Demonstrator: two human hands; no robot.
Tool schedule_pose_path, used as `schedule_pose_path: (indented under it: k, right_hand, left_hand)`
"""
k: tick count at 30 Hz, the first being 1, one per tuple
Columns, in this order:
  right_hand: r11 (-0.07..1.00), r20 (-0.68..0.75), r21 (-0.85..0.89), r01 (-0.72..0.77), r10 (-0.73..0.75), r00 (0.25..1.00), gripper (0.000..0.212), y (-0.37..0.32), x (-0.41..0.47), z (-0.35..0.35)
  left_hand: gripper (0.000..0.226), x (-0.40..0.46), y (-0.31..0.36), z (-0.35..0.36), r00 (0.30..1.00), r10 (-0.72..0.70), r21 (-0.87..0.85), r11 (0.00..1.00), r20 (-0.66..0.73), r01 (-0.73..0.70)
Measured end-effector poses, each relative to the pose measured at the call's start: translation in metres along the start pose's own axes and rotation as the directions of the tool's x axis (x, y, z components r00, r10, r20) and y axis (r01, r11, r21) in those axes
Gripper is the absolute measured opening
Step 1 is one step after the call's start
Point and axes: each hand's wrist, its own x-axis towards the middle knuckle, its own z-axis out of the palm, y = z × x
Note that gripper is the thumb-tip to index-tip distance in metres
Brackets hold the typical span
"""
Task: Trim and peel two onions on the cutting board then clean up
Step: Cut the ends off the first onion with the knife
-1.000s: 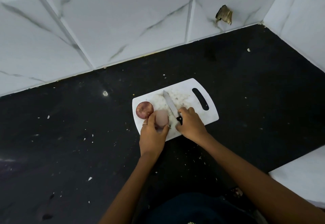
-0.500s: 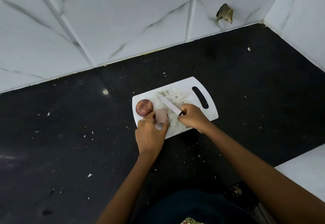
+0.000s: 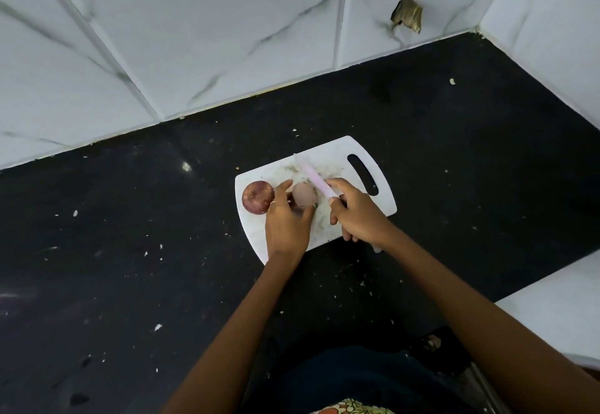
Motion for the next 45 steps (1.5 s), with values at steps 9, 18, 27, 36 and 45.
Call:
schedule_pose_path:
  k: [9,18,27,36,45]
  right_hand:
    - [0.958,-0.053,-0.258,0.126,-0.144,0.988,0.058,-0.007,-0.016,0.015]
    - [0.908,-0.067,-0.416,0.05,-0.086,0.994,0.06,-0.011,-0.01,0.019]
    - [0.877,-0.036,-0.475,0.078,-0.107,0.994,0.063,-0.01,-0.01,0.017]
    - [0.851,-0.041,-0.521,0.058,-0.092,0.995,0.068,-0.008,-0.013,0.017]
    - [0.81,-0.02,-0.584,0.055,-0.082,0.996,0.075,-0.014,-0.007,0.017]
  left_hand:
    - [0.052,0.003,-0.007,0.001,1.0,-0.008,0.041,0.999,-0.016,0.009]
    - [0.053,0.004,-0.005,-0.002,1.0,-0.018,0.041,0.999,-0.015,0.018]
    - [0.053,0.009,-0.002,-0.004,0.999,-0.003,0.084,0.996,-0.038,0.006]
    - [0.052,0.016,0.002,-0.005,1.0,-0.01,0.095,0.995,-0.007,0.01]
    - [0.047,0.019,0.008,-0.004,1.0,-0.009,0.122,0.992,-0.002,0.009]
